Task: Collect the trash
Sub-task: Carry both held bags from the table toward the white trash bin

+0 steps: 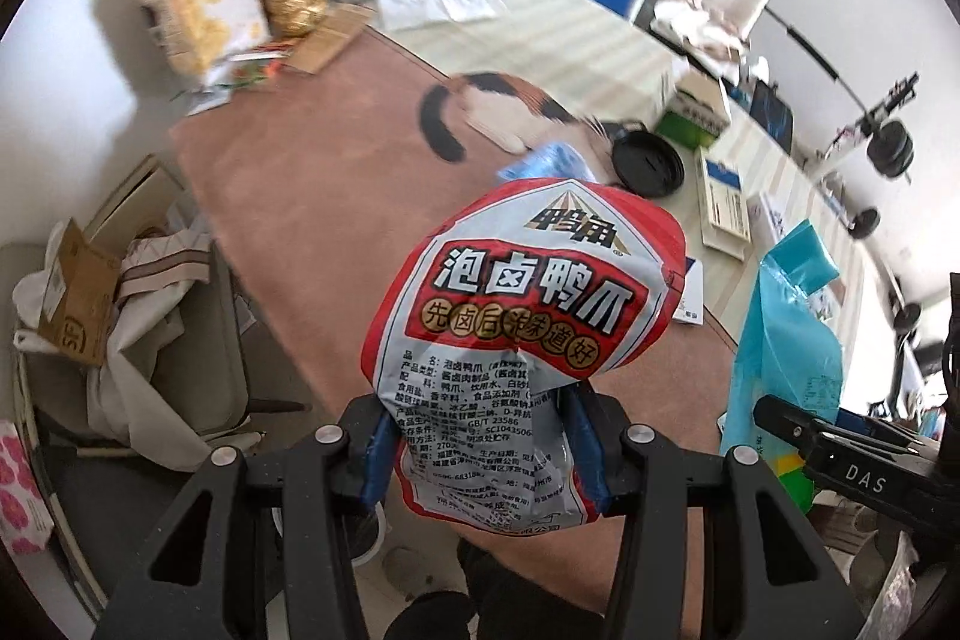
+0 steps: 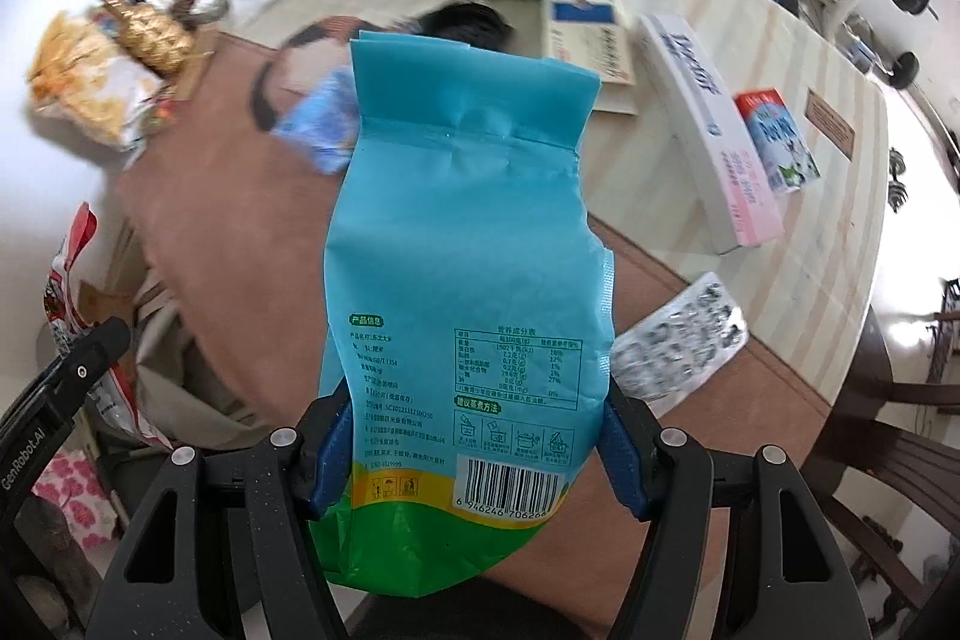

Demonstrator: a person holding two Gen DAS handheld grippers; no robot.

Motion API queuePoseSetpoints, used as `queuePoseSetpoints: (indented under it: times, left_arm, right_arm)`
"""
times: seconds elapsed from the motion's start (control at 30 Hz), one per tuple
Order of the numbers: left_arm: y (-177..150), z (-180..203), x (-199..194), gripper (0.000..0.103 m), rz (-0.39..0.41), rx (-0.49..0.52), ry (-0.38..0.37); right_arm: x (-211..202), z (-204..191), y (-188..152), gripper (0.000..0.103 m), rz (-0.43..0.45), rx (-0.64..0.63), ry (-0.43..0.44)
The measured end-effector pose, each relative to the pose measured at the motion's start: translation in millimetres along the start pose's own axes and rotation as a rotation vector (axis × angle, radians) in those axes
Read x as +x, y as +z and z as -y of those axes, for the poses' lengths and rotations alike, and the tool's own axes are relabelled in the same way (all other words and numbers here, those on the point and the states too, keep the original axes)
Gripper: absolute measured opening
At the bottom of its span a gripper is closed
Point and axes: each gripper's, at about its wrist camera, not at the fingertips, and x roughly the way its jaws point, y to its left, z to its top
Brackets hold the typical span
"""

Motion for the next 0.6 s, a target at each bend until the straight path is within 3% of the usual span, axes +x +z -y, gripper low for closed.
queuePoseSetpoints:
  times: [0.17, 0.33, 0.5, 0.6]
  left_arm:
    - [-31.8, -57.3, -33.5, 0.045, 0.037, -0.086, 0.003]
    - [-90.6, -130.7, -48.0, 0.045, 0.021, -0.207, 0.035]
    - [-161.6, -208.1, -10.9, 0.045, -0.092, -0.344, 0.076]
    - [-204.7, -245.5, 37.3, 0.045, -0.182, -0.432, 0.085]
  right_arm:
    - [-7.6, -60.7, -32.2, 0.07, 0.006, -0.073, 0.051]
    - [12.4, -133.1, -85.3, 0.07, -0.034, -0.196, 0.094]
    - [76.2, -192.9, -150.4, 0.07, -0.148, -0.328, 0.105]
    - [145.7, -223.2, -196.4, 0.07, -0.253, -0.42, 0.087]
